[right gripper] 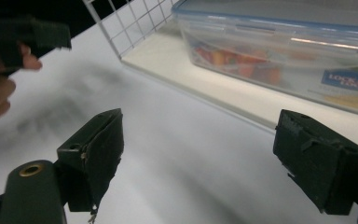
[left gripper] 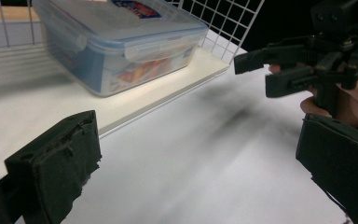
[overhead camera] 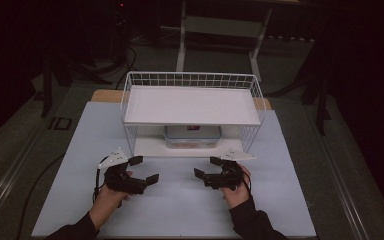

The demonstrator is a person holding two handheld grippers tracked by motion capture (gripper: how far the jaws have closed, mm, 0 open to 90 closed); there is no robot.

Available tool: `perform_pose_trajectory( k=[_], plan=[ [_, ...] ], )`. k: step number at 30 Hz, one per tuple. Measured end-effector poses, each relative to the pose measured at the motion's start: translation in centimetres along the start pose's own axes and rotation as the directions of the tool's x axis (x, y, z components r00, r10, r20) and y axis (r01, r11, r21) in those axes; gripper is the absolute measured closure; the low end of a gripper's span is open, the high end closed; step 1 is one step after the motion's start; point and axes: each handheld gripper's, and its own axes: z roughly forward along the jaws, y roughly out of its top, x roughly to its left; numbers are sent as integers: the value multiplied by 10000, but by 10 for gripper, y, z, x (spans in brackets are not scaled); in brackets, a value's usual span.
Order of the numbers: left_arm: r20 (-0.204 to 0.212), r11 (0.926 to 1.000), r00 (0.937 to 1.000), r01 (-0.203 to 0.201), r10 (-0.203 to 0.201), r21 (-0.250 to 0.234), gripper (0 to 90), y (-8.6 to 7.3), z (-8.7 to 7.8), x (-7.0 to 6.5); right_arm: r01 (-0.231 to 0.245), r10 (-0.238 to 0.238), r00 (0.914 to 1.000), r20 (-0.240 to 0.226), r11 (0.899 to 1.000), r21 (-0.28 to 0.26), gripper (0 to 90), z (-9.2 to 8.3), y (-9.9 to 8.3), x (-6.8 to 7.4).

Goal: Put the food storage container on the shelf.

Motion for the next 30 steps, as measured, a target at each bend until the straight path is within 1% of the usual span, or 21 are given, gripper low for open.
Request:
perform_pose_trajectory(
  k=[1, 2, 4, 6, 8, 10, 12, 14, 16, 20, 21, 23, 25, 27, 30],
  plan=[
    [44, 10000, 10000, -63, 64, -31, 0, 0, -1, -1, 0, 0, 10000, 0, 10000, 0, 158, 0, 0, 0],
    [54, 9999, 9999, -131, 132, -76, 0, 0, -2, -2, 86, -86, 10000, 43, 10000, -21, 158, -4, -2, 2],
    [96, 9998, 9998, -165, 166, -66, 0, -1, -2, -3, 103, -103, 9999, 6, 9999, -30, 158, -10, -5, 4],
    [128, 9997, 9997, -227, 227, -2, 0, -3, -3, -5, 382, -382, 9992, 76, 9993, -14, 158, -16, -8, 7],
    [151, 9996, 9995, -265, 265, 17, 0, -4, -4, -6, 664, -664, 9978, 36, 9978, -58, 156, -21, -13, 9],
    [252, 9995, 9992, -302, 302, -10, 0, -4, -6, -8, 834, -834, 9965, 72, 9965, 30, 156, -27, -17, 10],
    [299, 9990, 9985, -451, 452, -57, 0, -5, -8, -12, 709, -709, 9975, 47, 9975, 19, 155, -33, -21, 9],
    [412, 9980, 9972, -624, 628, -121, 0, -6, -9, -14, 537, -537, 9984, 175, 9986, -12, 149, -39, -26, 8],
    [476, 9973, 9962, -731, 732, -36, 0, -9, -10, -17, 334, -334, 9992, 197, 9994, 32, 147, -47, -31, 6],
    [550, 9961, 9946, -882, 881, -2, 0, -14, -11, -22, 390, -388, 9986, 351, 9992, -40, 148, -60, -37, 4],
    [612, 9962, 9944, -865, 862, 26, 0, -15, -11, -23, 457, -453, 9981, 420, 9989, -77, 148, -64, -38, 3],
    [664, 9961, 9940, -882, 875, 72, 0, -16, -11, -24, 305, -295, 9983, 498, 9993, -198, 149, -71, -39, 0],
    [698, 9960, 9937, -889, 880, 95, 0, -17, -11, -25, 227, -213, 9982, 553, 9994, -261, 149, -74, -40, -2],
    [688, 9960, 9937, -887, 880, 68, 0, -17, -12, -25, 104, -80, 9974, 720, 9994, -338, 150, -83, -43, -6],
    [712, 9962, 9937, -868, 868, -26, 0, -17, -13, -25, 127, -101, 9968, 791, 9994, -320, 150, -89, -45, -8]
  ],
)
